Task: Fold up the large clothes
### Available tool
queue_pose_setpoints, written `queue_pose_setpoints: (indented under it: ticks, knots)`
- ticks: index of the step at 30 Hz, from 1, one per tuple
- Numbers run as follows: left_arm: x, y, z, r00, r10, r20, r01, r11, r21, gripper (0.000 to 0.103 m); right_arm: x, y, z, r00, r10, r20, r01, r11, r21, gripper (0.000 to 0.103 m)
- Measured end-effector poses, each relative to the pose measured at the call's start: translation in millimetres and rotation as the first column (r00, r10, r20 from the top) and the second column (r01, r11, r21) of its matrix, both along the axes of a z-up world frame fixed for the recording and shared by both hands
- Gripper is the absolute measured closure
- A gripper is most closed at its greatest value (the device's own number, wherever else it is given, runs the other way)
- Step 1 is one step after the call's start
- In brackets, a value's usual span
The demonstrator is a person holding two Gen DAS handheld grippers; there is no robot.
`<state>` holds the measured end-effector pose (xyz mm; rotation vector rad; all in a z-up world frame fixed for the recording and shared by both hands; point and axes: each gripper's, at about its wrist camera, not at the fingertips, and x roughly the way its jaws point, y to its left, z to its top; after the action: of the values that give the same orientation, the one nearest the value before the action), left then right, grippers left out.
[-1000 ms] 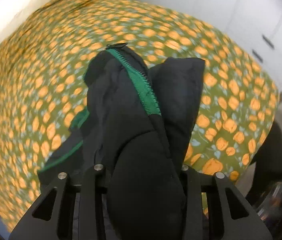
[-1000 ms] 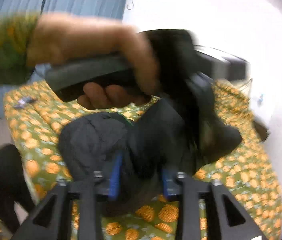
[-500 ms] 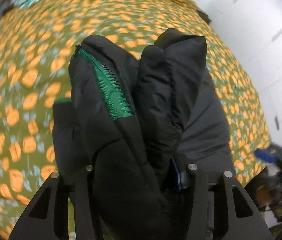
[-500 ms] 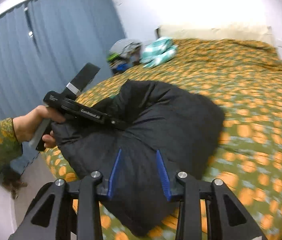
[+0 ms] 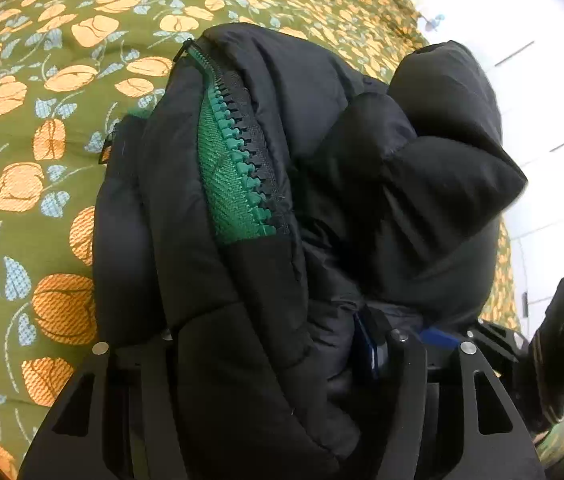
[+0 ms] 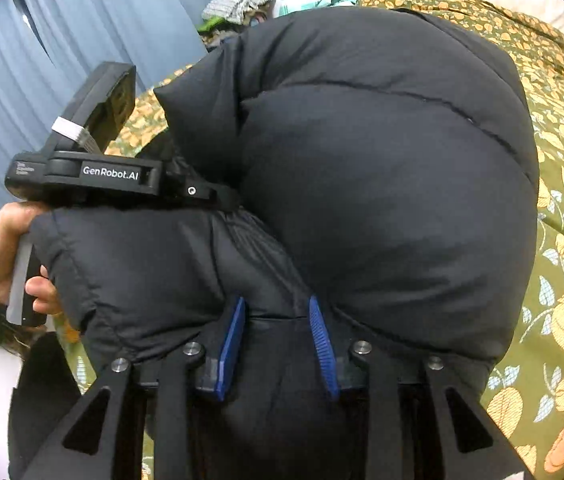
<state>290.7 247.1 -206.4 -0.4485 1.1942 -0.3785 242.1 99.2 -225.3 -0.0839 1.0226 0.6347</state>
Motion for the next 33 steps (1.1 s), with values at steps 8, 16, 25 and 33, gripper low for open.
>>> queue_pose_setpoints:
  ticks: [8, 16, 25, 33]
  knots:
    - [-15, 13, 35, 0.998, -0.005, 0.057, 0.01, 0.997, -0.082, 0.031, 49, 31, 103, 0.997, 0.063, 0.041, -0.066, 0.996, 0.063, 0.067]
    - [-62, 39, 81, 0.987, 0.005, 0.161, 0.004, 0.998, -0.055, 0.027, 116, 129, 65, 0.99, 0.142, 0.02, -0.139, 0.984, -0.115, 0.065]
    - [-68, 51, 0, 1.0, 0.024, -0.02, -0.026, 0.989, -0.149, 0.031, 122, 134, 18, 0.994, 0.111, -0.025, -0.114, 0.981, -0.157, 0.065]
    - [-71, 46, -31, 0.997, 0.071, -0.026, -0.074, 0.988, -0.134, 0.033, 131, 140, -19, 0.994, 0.113, 0.016, -0.108, 0.979, -0.17, 0.067]
